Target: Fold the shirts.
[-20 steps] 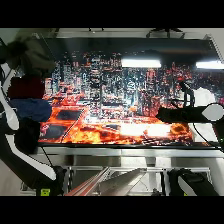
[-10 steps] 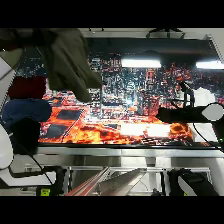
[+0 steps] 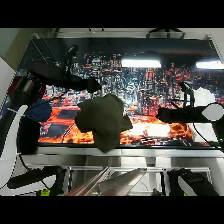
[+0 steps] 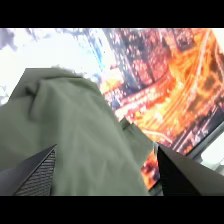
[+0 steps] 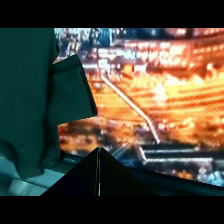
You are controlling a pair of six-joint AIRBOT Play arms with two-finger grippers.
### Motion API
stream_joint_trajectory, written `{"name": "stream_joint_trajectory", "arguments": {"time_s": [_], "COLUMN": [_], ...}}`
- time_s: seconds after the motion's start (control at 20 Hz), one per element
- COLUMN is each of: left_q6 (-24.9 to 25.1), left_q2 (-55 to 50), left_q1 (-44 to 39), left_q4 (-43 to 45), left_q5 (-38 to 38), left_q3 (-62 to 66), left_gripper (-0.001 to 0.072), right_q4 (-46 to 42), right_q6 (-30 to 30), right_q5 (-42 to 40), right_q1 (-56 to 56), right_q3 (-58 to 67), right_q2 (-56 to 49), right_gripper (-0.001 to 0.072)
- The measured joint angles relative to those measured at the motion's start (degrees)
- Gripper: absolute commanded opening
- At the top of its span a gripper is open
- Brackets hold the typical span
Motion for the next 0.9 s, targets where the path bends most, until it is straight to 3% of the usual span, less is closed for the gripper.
{"name": "stream_joint_trajectory", "arguments": {"time_s": [0.2, 0.4, 0.6, 0.8, 0.85, 0.9], "left_q6": [-2.1, -2.7, -2.4, -0.6, 0.3, 1.2], "left_q2": [1.4, 9.3, 18.3, 18.6, 17.3, 15.6], "left_q1": [3.0, 9.1, 14.6, 16.4, 16.6, 16.7], "left_q4": [3.3, 7.6, 9.1, 8.4, 7.3, 6.3], "left_q5": [8.0, 14.0, 8.6, 0.7, -0.6, -1.9], "left_q3": [-6.9, -22.7, -38.9, -45.9, -46.2, -46.4], "left_gripper": [0.0668, 0.0668, 0.0667, 0.0665, 0.0644, 0.0572], "right_q4": [0.0, 0.0, 0.4, 0.7, 0.8, 0.9], "right_q6": [0.0, 0.0, 0.0, 0.0, 0.0, 0.0], "right_q5": [0.0, 0.0, 0.0, -1.9, -2.7, -3.4], "right_q1": [0.0, 0.0, 0.0, 0.0, 0.0, 0.0], "right_q3": [0.0, 0.0, 0.0, 0.0, 0.0, 0.0], "right_q2": [0.0, 0.0, 0.0, -0.4, -0.8, -1.6], "right_gripper": [0.002, 0.002, 0.002, 0.0024, 0.0096, 0.0286]}}
